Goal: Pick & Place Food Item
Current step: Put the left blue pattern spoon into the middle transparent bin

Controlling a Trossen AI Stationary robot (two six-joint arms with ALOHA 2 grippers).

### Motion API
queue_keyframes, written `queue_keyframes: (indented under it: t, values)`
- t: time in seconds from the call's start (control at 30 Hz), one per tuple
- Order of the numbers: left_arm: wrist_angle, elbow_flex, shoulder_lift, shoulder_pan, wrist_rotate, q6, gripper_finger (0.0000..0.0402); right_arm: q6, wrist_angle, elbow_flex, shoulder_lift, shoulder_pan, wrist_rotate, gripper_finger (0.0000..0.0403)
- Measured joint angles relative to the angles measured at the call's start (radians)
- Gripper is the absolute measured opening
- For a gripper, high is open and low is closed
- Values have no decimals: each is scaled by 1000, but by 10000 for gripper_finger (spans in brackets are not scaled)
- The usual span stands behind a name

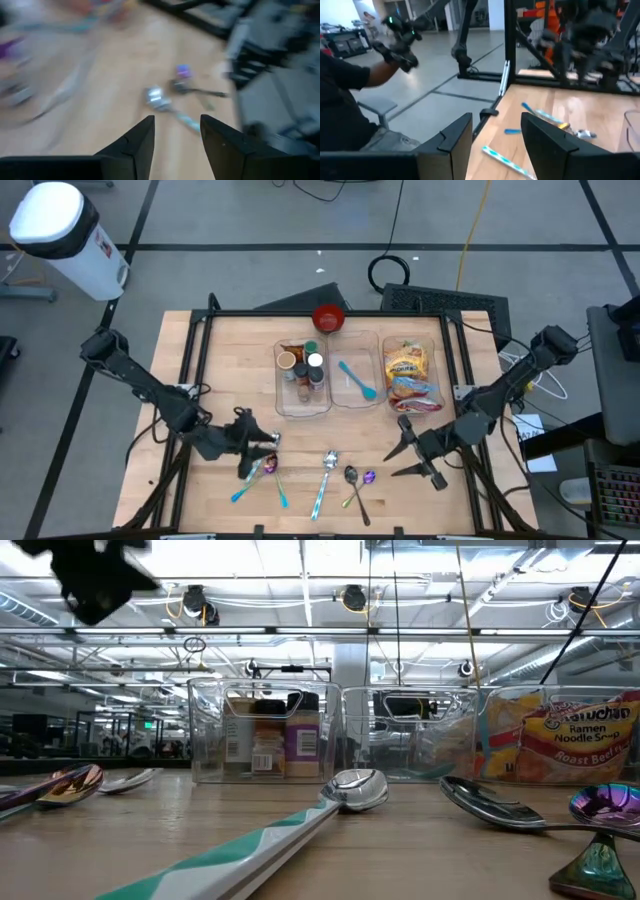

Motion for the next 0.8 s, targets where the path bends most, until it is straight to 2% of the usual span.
queue_keyframes:
  t: [0.1, 0.23, 0.3, 0.57, 0.8]
  values:
    - [-169, 0, 4, 11, -58, -181, 168, -3, 2, 0, 1, 6, 2, 160]
    - [-338, -2, 85, 46, -54, -365, 168, -3, 1, 0, 0, 6, 3, 160]
    - [-378, -4, 112, 56, -55, -385, 168, -3, -3, 0, 0, 6, 2, 160]
    - [-341, -2, 243, 124, -9, -350, 168, -3, -6, 0, 0, 6, 2, 160]
    - [-327, -3, 338, 186, 107, -348, 168, -3, -8, 0, 0, 6, 2, 160]
